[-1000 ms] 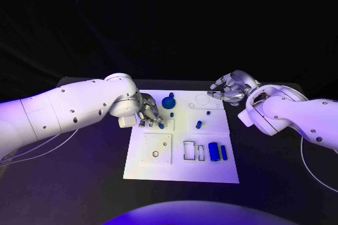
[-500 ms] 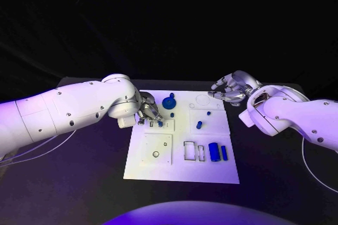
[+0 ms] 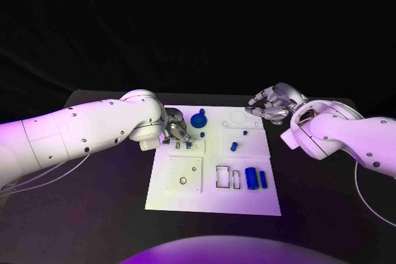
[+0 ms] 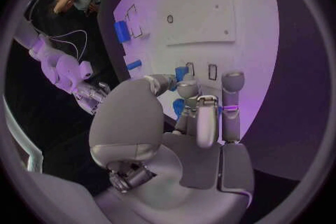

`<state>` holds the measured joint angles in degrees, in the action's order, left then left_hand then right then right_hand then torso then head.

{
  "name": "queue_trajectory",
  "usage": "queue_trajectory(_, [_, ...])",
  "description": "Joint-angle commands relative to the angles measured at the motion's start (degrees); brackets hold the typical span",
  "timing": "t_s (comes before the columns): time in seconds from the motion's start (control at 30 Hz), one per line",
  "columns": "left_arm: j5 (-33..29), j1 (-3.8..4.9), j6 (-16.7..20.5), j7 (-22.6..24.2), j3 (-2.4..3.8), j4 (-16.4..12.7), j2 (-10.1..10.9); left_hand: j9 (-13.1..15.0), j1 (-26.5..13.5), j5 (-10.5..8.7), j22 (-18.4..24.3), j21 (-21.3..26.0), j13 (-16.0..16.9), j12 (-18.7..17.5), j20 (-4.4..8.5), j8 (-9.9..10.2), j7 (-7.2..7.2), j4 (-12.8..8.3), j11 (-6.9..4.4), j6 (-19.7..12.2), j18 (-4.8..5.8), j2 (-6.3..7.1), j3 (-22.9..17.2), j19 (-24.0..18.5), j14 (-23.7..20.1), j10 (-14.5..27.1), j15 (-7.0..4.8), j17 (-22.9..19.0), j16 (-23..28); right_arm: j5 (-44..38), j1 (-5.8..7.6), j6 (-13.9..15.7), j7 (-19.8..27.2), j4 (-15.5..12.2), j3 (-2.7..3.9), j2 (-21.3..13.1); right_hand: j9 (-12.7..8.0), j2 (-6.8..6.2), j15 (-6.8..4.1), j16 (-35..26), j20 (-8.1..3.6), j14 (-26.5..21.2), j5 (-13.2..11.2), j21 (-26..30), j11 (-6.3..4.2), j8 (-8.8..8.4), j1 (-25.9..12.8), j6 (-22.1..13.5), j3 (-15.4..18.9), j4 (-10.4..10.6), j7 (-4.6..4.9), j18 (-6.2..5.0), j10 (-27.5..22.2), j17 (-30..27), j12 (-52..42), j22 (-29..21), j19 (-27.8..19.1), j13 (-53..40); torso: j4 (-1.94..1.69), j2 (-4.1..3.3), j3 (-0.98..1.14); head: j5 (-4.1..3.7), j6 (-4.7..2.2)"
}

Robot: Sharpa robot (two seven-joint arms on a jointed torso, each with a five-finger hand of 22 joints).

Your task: Assemble the parts on the task board

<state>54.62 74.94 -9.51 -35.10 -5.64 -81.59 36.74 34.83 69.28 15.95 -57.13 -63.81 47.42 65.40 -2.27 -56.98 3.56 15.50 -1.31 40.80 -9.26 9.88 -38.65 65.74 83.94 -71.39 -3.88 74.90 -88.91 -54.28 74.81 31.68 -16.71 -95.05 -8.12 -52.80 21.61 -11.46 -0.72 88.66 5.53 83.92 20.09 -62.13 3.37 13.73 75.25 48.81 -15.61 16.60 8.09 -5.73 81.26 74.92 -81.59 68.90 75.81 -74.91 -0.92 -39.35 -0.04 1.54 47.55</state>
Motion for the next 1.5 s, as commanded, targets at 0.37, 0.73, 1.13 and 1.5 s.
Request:
queue_trajectory(0.37, [2.8, -0.30, -1.3, 0.9, -0.01, 0.2, -0.3, 0.0, -0.5, -0.01, -0.2, -0.2, 0.1, 0.2, 0.01, -0.3, -0.49, -11.2, -0.05, 0.9, 1.14, -0.20, -11.7, 0.4, 4.8, -0.6, -0.42, 10.9, -0.2, 0.1, -0.08, 0.0, 0.1, 0.0, 0.00, 0.0, 0.0, 0.08, 0.09, -0.4, -0.07, 4.9, 0.3, 0.4, 0.04, 0.24, -0.6, 0.5, -0.3, 0.1, 0.01, -0.85, -0.4, 10.4, 0.3, -0.1, -0.2, -2.5, 0.03, -0.05, 0.06, 0.16, 0.34])
queue_trajectory(0.73, [2.7, -0.38, -2.2, 0.7, -0.04, 0.3, -0.3, 0.0, -0.7, 0.10, -0.4, -0.4, 0.2, 0.3, 0.05, -0.3, -0.52, -11.3, -0.08, 1.0, 1.17, -0.12, -11.9, 0.5, 4.8, -0.7, -0.46, 11.0, -0.2, 2.1, -0.08, 1.0, 1.7, 0.3, -0.01, 0.0, 0.6, -0.80, -0.09, -5.4, -0.16, 1.6, 0.3, 11.9, -0.22, 1.52, -1.6, 0.6, -2.2, -0.1, -0.21, -2.97, -10.8, 0.5, 11.2, -7.8, -6.6, 11.1, 0.04, -0.01, 0.03, 0.30, 0.54])
queue_trajectory(1.13, [2.6, -0.39, -2.7, 0.5, -0.06, 0.3, -0.4, 0.0, -0.7, 0.09, -0.4, -0.4, 0.1, 0.2, 0.06, -0.3, -0.52, -11.3, -0.08, 1.0, 1.17, -0.11, -11.9, 0.5, 4.8, -0.7, -0.46, 10.9, -0.2, 6.9, -0.07, 2.6, 4.2, 1.3, -0.03, 0.3, 0.9, -3.21, 3.14, -47.7, 3.36, -19.1, 0.2, 40.3, 2.61, 4.83, -2.7, -2.4, -8.6, -0.3, 1.97, -4.60, -26.6, -38.0, 46.6, -27.6, -19.8, 47.6, 0.02, -0.02, 0.06, 0.30, 0.62])
queue_trajectory(1.5, [2.5, -0.39, -3.0, 0.3, -0.12, 0.8, -0.7, 0.0, -0.8, 0.06, -0.5, -0.4, 0.1, 0.2, 0.07, -0.2, -0.53, -11.4, -0.09, 1.0, 1.18, -0.10, -11.9, 0.5, 4.8, -0.7, -0.47, 10.9, -0.2, 9.8, -0.07, 3.8, 5.6, 1.6, -0.06, 0.5, -0.7, -3.37, 5.40, -62.1, 5.77, -22.2, 0.3, 49.2, 4.27, 6.19, -2.6, -3.3, -9.5, -0.9, 3.23, -4.66, -25.5, -41.3, 55.0, -35.7, -21.7, 58.6, 0.07, -0.05, 0.09, 0.32, 0.73])
